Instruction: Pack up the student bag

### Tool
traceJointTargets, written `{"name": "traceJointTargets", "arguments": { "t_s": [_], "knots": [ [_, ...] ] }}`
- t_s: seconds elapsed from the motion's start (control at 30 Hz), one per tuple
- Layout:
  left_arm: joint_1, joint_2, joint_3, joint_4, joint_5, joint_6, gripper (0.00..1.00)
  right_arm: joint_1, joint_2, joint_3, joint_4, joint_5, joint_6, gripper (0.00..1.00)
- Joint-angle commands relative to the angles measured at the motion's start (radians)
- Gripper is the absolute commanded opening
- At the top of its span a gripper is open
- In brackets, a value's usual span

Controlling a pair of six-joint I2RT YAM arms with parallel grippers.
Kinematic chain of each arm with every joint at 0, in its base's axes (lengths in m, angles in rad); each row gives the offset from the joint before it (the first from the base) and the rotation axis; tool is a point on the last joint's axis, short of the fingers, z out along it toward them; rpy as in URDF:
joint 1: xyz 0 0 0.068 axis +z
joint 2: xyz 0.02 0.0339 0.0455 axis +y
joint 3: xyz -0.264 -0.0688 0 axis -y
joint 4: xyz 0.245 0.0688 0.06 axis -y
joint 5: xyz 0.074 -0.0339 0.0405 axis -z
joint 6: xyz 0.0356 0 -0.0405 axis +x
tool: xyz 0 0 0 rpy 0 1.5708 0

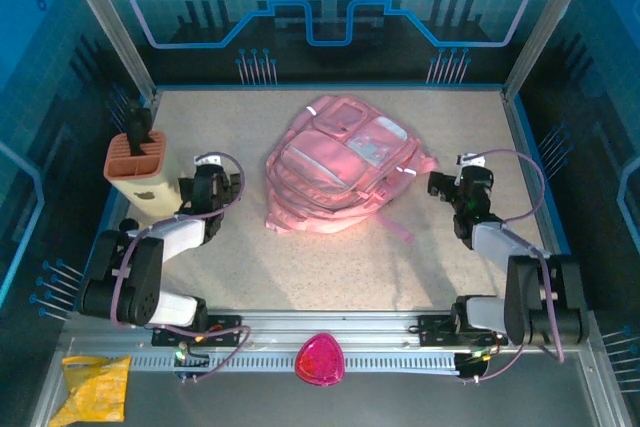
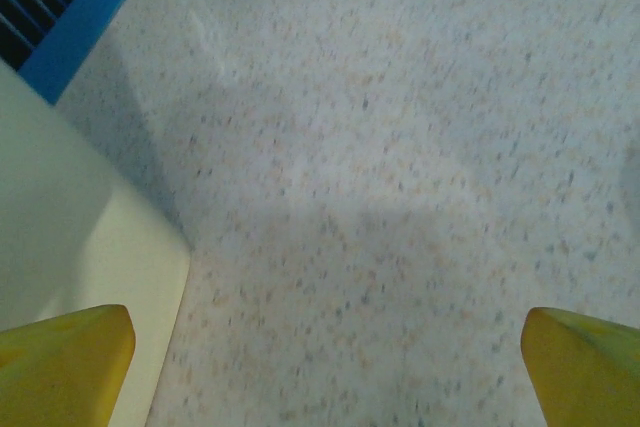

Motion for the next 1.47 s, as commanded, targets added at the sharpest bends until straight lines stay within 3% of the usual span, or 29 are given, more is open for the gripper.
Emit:
{"name": "traceJointTargets", "arguments": {
  "t_s": [0.0, 0.2, 0.3, 0.4, 0.47, 0.6, 0.77, 1.43],
  "knots": [
    [-0.004, 0.020, -0.033, 0.214, 0.077, 0.103, 0.99, -0.010, 0.071, -0.024, 0.278, -0.177, -0.062, 1.00],
    [-0.010, -0.025, -0.074, 0.238, 0.162, 0.076, 0.99, 0.080, 0.253, -0.137, 0.668, -0.193, -0.178, 1.00],
    [-0.009, 0.001, -0.142, 0.445, 0.270, 0.056, 0.99, 0.096, 0.240, -0.050, 0.476, -0.173, -0.190, 1.00],
    [-0.010, 0.086, -0.112, 0.470, 0.225, 0.052, 0.99, 0.090, 0.237, -0.055, 0.481, -0.147, -0.178, 1.00],
    [0.015, 0.075, -0.090, 0.396, 0.268, 0.018, 0.99, 0.094, 0.238, -0.056, 0.485, -0.138, -0.179, 1.00],
    [0.061, 0.162, -0.171, 0.650, 0.380, 0.015, 0.99, 0.096, 0.238, -0.058, 0.485, -0.136, -0.179, 1.00],
    [0.088, 0.134, -0.097, 0.447, 0.407, -0.026, 0.99, 0.103, 0.238, -0.060, 0.490, -0.126, -0.186, 1.00],
    [0.092, 0.141, -0.103, 0.474, 0.396, -0.028, 0.99, 0.102, 0.238, -0.055, 0.484, -0.135, -0.186, 1.00]
  ]
}}
